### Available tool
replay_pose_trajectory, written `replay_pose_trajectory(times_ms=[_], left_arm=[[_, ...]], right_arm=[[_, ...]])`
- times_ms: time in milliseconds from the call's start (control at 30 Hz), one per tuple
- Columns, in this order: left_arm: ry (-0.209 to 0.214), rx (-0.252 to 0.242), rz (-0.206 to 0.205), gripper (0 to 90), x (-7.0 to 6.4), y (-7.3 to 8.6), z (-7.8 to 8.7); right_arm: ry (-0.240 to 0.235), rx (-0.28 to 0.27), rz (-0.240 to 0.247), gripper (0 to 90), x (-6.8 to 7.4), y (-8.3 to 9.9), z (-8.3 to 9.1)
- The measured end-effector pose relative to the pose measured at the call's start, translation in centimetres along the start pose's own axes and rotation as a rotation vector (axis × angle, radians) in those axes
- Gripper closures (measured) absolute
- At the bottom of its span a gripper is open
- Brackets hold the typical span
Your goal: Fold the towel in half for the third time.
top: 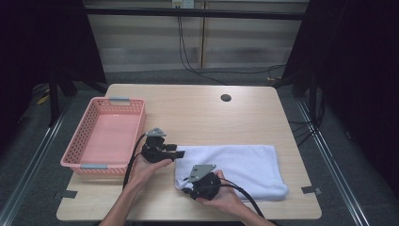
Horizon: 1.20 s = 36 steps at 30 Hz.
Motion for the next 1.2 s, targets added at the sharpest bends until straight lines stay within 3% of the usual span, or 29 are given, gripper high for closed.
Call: replay_pose_trajectory(times_ms=[67,100,167,300,433,633,700,767,800,867,933,1067,1200], left_arm=[[-0.013,-0.019,0.010,43.0,0.5,-0.3,-0.2],[-0.017,-0.022,0.017,42.0,0.7,-0.3,-0.4],[-0.037,-0.003,0.016,40.4,1.1,-0.2,-0.8],[-0.036,0.004,0.012,38.3,1.4,0.0,-0.8],[-0.024,0.039,-0.004,36.6,1.1,0.2,-1.6],[-0.059,0.082,-0.057,33.6,0.7,0.5,-2.7],[-0.048,0.086,-0.055,33.9,0.6,0.5,-2.8],[-0.025,0.097,-0.061,48.1,0.3,0.6,-2.8],[-0.033,0.097,-0.058,49.1,0.2,0.6,-2.8],[0.020,0.103,-0.055,68.3,-0.3,0.8,-3.1],[0.049,0.098,-0.026,76.4,-0.4,0.7,-2.9],[0.110,0.032,0.058,78.6,0.1,0.2,-2.0],[0.121,-0.010,0.060,78.3,-0.3,-1.0,-0.7]], right_arm=[[-0.008,0.001,-0.015,71.1,-0.4,0.0,0.0],[-0.015,-0.003,-0.050,71.9,-0.5,0.0,0.1],[-0.032,-0.006,-0.062,73.8,-0.8,0.0,0.1],[-0.054,-0.018,-0.100,75.4,-1.0,0.2,0.3],[-0.063,-0.016,-0.112,75.8,-1.0,0.2,0.4],[-0.071,-0.018,-0.111,75.8,-0.9,0.3,0.5],[-0.071,-0.024,-0.104,75.8,-0.9,0.3,0.5],[-0.076,-0.021,-0.117,75.9,-0.8,0.4,0.6],[-0.078,-0.022,-0.118,76.0,-0.8,0.4,0.6],[-0.084,-0.020,-0.113,76.6,-0.8,0.3,0.6],[-0.096,-0.024,-0.127,77.1,-1.0,0.1,0.8],[-0.103,-0.052,-0.134,77.2,-1.0,-0.5,1.7],[-0.102,-0.099,-0.140,77.2,-1.3,-1.5,3.3]])
Point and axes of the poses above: each handheld gripper's, and its own axes: z roughly backward along the jaws, y roughly out of its underside, x roughly to its left, the point moved 4 cm from there along -z, roughly forward along the jaws, and after that the axes turned 3 degrees about x, right-handed, at the moved point
